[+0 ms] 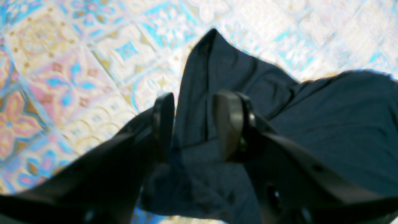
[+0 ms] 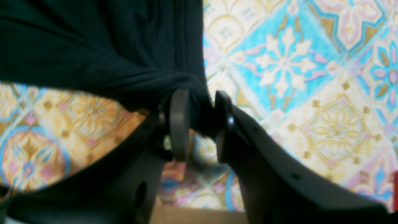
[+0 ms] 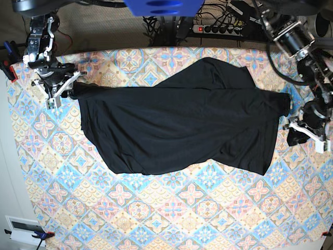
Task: Layout the t-shirt on the table in an organized manner, then fold the t-shirt properly
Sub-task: 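Regrasp the shirt edges with both grippers to straighten the body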
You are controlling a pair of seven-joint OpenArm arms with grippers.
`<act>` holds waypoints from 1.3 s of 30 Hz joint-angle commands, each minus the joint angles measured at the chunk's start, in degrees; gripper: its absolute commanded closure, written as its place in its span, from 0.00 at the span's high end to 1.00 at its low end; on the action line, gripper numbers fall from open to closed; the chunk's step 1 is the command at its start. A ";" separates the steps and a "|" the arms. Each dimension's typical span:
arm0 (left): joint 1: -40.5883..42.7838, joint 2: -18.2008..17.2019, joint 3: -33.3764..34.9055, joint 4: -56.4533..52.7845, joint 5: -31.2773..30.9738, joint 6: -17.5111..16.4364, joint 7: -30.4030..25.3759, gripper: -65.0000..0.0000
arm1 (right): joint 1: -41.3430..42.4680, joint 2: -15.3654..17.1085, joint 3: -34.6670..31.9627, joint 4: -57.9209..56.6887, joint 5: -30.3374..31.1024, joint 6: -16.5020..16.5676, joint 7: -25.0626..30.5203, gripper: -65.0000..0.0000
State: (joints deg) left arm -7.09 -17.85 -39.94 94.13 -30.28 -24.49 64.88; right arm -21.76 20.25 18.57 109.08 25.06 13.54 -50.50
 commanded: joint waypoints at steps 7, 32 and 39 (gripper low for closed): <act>-4.91 1.36 10.54 -11.71 8.44 0.01 -1.19 0.36 | 3.25 0.80 0.11 1.12 0.74 0.13 1.58 0.21; 31.75 -13.41 17.92 9.65 -5.89 -0.08 -1.28 0.20 | 13.10 0.72 -7.27 1.03 0.57 0.13 1.23 0.21; 24.28 -8.57 2.80 9.39 -10.90 -0.08 -2.42 0.20 | 16.79 -0.25 -9.82 0.51 0.48 0.13 1.67 0.21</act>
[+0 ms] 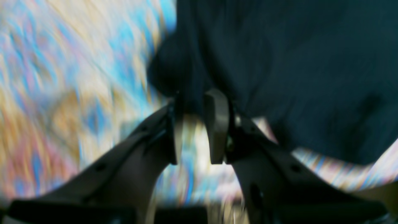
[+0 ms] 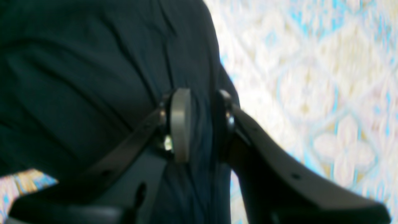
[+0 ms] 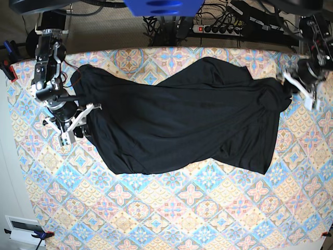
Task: Layout the t-shirt on the table in an organized manner, then fold the t-shirt properly
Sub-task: 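Regrasp the shirt edges with both grippers to straighten the body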
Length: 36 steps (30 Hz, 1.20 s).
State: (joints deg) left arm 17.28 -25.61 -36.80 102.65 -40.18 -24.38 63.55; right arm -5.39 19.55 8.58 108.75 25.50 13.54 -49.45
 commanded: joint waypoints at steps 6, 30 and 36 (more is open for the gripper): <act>-11.43 4.99 -1.31 0.16 5.50 -0.19 -1.18 0.20 | 1.92 -1.84 -0.10 0.75 0.13 0.13 0.62 0.21; -35.78 10.70 7.83 -44.85 16.58 -0.01 -17.97 0.20 | 1.74 -1.84 -1.68 1.18 0.13 0.13 0.53 0.21; -36.05 11.14 7.74 -44.76 16.49 -0.01 -17.53 0.12 | 1.74 -1.84 -1.68 1.01 0.04 0.13 0.53 0.21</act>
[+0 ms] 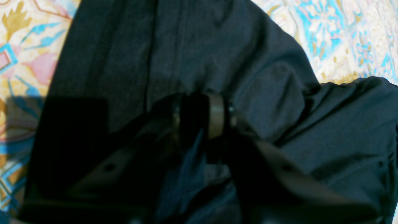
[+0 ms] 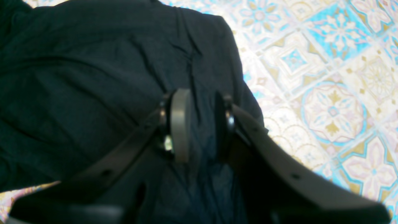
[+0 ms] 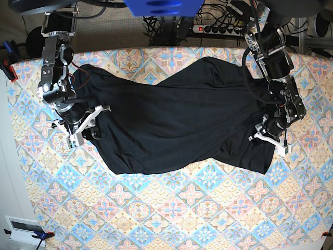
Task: Layout the t-shirt on the table in an organized manner, then fold the t-shirt properly
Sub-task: 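Regrasp the shirt edges with both grippers to straighten the body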
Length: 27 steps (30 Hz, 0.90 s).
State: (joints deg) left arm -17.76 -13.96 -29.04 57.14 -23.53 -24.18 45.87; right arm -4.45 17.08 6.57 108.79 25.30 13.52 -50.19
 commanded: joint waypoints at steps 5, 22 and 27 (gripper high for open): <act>-1.01 -1.39 -0.11 0.75 -0.16 -0.30 0.16 0.00 | 1.06 0.63 0.42 0.79 0.24 0.15 1.36 0.21; 11.82 -10.00 -0.11 23.69 -15.37 -0.39 8.24 0.00 | 1.06 0.63 0.33 0.61 0.24 0.15 1.36 0.21; 20.88 -13.17 0.16 29.40 -15.28 -0.39 8.59 0.00 | 1.15 0.63 0.33 0.17 0.33 0.15 1.36 0.21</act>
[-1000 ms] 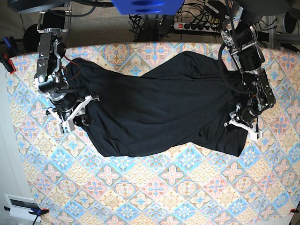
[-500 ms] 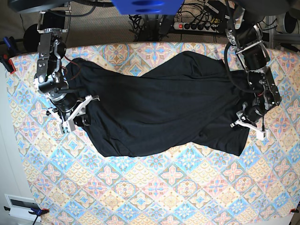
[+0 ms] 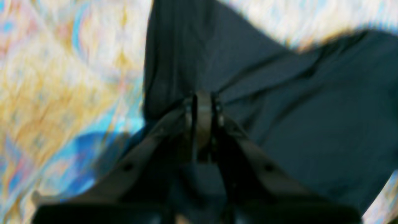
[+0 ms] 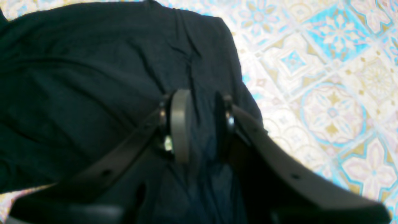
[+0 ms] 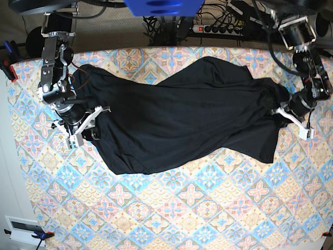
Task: Layout the t-shirt on the table in an organized manner, then fold the t-shirt properly
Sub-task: 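Regrasp the shirt edges with both grippers to straighten the body, then adjust the left gripper's grasp on the shirt corner and pull outward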
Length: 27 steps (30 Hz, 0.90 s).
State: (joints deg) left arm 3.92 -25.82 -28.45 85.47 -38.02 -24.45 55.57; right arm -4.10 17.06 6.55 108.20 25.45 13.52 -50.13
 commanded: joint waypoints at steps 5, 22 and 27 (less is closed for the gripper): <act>6.14 -5.43 -0.78 2.57 -0.97 -0.21 -1.55 0.00 | 0.80 0.65 0.35 -1.35 0.17 0.15 1.29 0.21; 7.73 -5.25 -8.43 2.48 -0.35 -1.62 2.49 0.11 | 7.75 0.65 -10.72 -5.57 0.09 0.15 1.03 0.21; 7.81 -5.08 -8.43 2.48 -0.71 -1.62 2.76 0.36 | 7.75 0.65 -10.72 -5.48 0.09 0.15 1.03 0.21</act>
State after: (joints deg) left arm 12.29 -29.52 -36.42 87.05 -37.63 -25.93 59.13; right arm 2.94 17.15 -4.54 101.62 24.88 13.47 -49.95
